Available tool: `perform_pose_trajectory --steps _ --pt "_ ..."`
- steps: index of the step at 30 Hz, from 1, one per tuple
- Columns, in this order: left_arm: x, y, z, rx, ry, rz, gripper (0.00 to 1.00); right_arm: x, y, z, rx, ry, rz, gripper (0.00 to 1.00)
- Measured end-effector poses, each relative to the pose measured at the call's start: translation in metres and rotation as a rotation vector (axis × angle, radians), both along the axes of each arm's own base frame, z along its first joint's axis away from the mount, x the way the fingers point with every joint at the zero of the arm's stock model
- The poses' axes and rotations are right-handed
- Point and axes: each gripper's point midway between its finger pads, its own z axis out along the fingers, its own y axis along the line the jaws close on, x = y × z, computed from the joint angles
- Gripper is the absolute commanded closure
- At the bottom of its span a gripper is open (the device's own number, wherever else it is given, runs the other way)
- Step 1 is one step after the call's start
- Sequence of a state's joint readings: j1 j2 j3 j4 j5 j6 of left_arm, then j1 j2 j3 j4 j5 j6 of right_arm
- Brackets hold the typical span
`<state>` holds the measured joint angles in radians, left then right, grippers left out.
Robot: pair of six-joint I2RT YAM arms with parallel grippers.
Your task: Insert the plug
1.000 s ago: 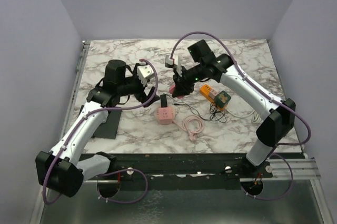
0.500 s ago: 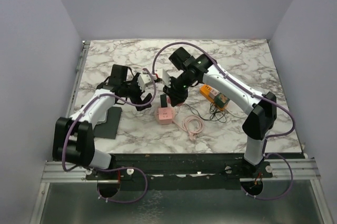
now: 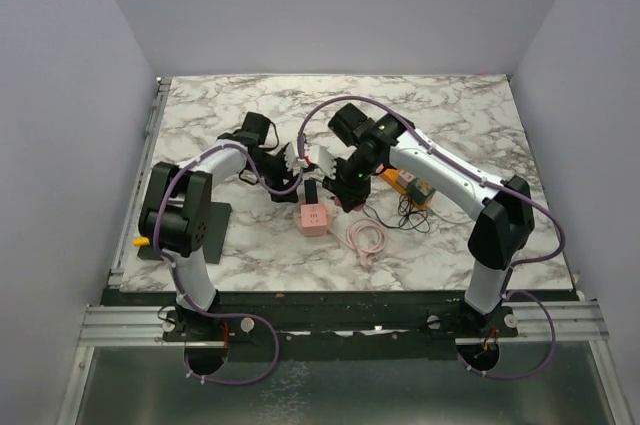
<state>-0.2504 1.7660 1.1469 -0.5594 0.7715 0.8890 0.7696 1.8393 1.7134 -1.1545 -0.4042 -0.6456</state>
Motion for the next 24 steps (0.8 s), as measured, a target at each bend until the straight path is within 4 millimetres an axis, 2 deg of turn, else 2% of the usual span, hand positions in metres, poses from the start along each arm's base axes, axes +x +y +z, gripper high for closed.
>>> perform_pose_trajectory --steps 3,8,12,15,19,24 --pt "0.012 -0.017 -0.016 0.034 0.011 -0.038 0.27 -0.003 -0.006 0.0 -0.007 -0.003 -0.004 0.99" --pt "0.017 -0.031 -0.019 0.053 -0.001 -0.067 0.28 -0.006 -0.015 -0.001 -0.016 -0.008 -0.015 0.99" --pt "0.02 -0.039 -0.026 0.081 -0.008 -0.084 0.28 -0.017 -0.024 -0.006 -0.011 -0.007 -0.016 0.99" --pt "0.02 -0.046 -0.031 0.095 -0.009 -0.098 0.28 -0.024 -0.027 -0.003 0.011 -0.006 -0.019 0.99" --pt "0.018 -0.058 -0.029 0.098 -0.029 -0.125 0.28 -0.027 -0.026 0.007 0.044 -0.016 -0.022 0.99" --pt "0.018 -0.079 -0.025 0.083 -0.057 -0.158 0.25 -0.034 -0.022 0.009 0.049 -0.006 -0.011 0.99"
